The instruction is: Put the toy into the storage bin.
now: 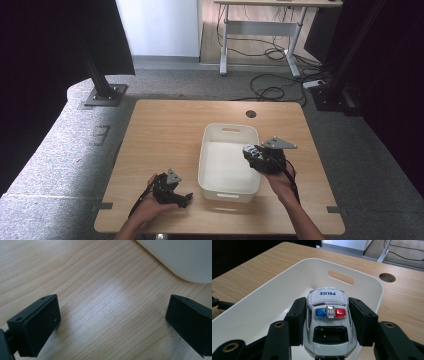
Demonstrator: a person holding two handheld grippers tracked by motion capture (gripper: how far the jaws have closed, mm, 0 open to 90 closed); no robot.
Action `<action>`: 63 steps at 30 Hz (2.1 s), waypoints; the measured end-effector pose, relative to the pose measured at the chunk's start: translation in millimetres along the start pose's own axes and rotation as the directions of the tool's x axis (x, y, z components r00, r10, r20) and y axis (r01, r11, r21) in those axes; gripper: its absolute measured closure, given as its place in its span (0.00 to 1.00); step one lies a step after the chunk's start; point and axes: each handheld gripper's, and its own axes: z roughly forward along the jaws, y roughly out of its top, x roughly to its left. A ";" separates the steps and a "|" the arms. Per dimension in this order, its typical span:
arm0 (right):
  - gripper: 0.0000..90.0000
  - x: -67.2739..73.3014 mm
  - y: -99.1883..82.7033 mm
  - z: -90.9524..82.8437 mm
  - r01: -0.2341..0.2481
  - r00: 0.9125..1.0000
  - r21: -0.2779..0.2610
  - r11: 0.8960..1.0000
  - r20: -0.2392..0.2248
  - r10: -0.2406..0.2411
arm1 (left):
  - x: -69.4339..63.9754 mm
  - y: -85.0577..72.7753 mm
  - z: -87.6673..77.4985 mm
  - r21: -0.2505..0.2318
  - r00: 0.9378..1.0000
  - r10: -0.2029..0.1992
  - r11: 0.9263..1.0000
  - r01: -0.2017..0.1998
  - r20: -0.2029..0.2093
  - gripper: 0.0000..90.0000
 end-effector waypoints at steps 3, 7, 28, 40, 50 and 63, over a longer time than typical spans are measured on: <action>0.56 1.5 1.0 2.0 0.004 1.000 0.003 1.000 -0.001 -0.004 | -0.1 0.0 0.1 -0.001 1.000 -0.001 1.000 0.001 0.000 0.00; 0.56 2.9 2.0 4.7 0.004 1.000 0.007 1.000 -0.003 -0.004 | -0.1 0.0 0.1 -0.001 1.000 -0.001 1.000 0.001 0.000 0.00; 0.56 14.8 10.6 22.9 0.030 1.000 0.031 0.999 -0.003 -0.029 | -0.1 0.0 0.0 -0.001 1.000 -0.001 1.000 0.001 -0.001 0.00; 0.56 21.3 16.2 33.3 0.036 0.999 0.045 0.998 -0.006 -0.036 | -0.3 -0.1 0.1 -0.002 1.000 0.000 1.000 0.000 -0.002 0.00; 0.56 23.3 19.1 41.7 0.037 0.999 0.060 0.998 -0.005 -0.037 | -0.6 0.1 0.3 -0.002 1.000 0.001 1.000 -0.001 0.000 0.00; 0.56 31.0 24.2 54.3 0.047 0.999 0.075 0.996 -0.013 -0.046 | -0.6 0.1 0.2 -0.001 1.000 0.001 1.000 -0.001 0.001 0.00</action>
